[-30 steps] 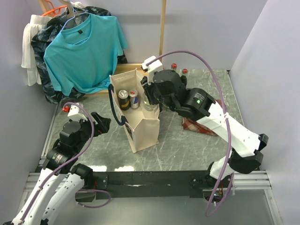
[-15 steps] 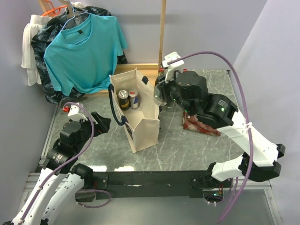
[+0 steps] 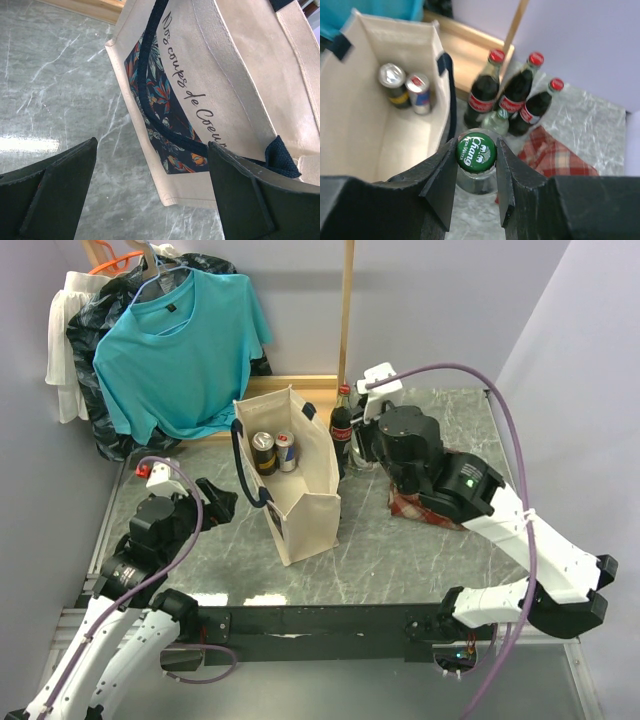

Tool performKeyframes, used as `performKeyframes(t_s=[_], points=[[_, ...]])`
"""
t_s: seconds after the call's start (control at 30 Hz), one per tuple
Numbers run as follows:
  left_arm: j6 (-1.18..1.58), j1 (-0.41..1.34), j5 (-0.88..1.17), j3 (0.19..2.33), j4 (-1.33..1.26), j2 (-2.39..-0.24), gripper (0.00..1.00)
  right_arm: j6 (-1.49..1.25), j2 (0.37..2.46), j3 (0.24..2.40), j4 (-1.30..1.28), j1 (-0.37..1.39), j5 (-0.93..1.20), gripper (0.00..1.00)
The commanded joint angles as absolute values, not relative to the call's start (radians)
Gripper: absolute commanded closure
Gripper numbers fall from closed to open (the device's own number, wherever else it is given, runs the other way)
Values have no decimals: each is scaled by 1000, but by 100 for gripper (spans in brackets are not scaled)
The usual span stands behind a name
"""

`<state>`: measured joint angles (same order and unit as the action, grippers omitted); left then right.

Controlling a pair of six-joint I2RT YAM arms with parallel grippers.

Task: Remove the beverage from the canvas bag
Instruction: Place the drink at the center of the board.

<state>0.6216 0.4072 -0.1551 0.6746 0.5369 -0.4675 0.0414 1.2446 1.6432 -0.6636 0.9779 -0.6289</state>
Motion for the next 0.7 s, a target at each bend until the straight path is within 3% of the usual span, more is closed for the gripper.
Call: performKeyframes(t_s=[0.0, 0.67], points=[[621, 410, -156, 698, 511, -474, 4, 26, 1181, 1597, -453, 901, -624, 100], [620, 410, -143, 696, 508, -469, 4, -93, 1172, 1306, -299, 555, -408, 100]])
